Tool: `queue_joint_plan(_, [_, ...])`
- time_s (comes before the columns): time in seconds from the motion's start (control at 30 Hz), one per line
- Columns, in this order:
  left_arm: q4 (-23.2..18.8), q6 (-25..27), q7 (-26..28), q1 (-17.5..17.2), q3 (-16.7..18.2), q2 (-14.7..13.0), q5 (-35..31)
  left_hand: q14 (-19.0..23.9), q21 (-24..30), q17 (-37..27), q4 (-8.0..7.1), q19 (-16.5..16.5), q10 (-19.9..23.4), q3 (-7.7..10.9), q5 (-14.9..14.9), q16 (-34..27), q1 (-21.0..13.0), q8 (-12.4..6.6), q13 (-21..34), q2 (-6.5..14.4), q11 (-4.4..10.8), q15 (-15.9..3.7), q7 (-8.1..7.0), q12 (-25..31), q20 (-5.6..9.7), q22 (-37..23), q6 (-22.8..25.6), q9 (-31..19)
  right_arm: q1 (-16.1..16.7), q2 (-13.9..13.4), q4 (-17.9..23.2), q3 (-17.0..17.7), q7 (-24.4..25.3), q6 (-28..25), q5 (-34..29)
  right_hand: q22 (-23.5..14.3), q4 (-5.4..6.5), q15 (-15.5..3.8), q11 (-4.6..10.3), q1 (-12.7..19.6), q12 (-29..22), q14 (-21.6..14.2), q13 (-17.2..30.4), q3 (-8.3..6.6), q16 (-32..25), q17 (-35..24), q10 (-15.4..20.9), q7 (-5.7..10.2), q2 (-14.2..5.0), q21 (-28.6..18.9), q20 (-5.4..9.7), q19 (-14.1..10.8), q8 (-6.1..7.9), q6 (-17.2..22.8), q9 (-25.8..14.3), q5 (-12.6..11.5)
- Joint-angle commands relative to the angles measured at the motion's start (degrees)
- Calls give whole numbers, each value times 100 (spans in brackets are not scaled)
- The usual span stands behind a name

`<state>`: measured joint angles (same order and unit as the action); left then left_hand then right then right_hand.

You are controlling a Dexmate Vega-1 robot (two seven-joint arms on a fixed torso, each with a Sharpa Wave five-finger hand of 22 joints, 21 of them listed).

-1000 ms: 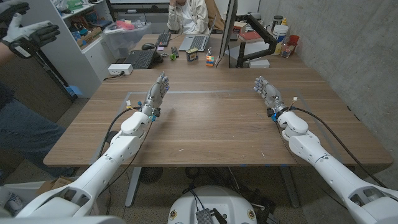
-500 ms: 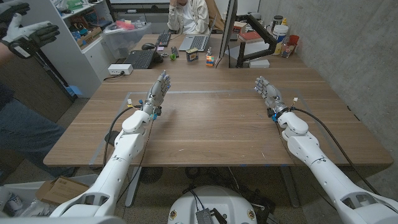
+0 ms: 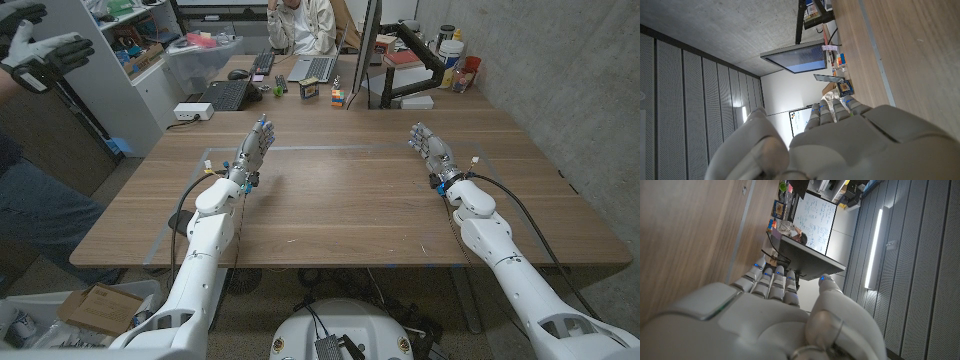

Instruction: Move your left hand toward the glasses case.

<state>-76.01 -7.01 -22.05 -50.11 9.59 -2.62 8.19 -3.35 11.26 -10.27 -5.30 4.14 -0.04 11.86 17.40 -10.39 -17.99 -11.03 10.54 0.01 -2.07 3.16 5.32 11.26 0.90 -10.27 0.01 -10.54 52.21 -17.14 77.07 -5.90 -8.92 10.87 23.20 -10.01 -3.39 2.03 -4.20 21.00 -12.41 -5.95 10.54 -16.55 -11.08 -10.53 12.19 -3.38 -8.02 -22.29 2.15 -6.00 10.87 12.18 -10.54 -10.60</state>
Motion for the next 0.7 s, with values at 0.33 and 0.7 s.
queue_joint_plan(0.33, [-437, 179, -415, -156, 500, 458, -617, -28, 19, -22, 16, 40, 1, 8, 3, -31, -64, -31, 31, 11, -41, -9, 38, 35, -46, -14, -2, -11, 86, 305, 46, 347, -221, -82, -300, -33, -19, -2, 6, 47, -11, -62, 5, -38, -19, -27, 54, -33, 3, 38, 76, -52, 26, 30, -27, -28])
queue_joint_plan(0.7, [-817, 179, -481, -383, 598, 549, -675, -23, 19, -22, 19, 45, 3, 1, -4, -34, -71, -30, 31, 17, -45, -12, 33, 36, -63, -15, 0, -11, 70, 348, 40, 398, -280, -90, -363, -34, -18, -1, 6, 42, -9, -67, 5, -40, -18, -29, 60, -25, -1, 56, 72, -59, 27, 33, -27, -28])
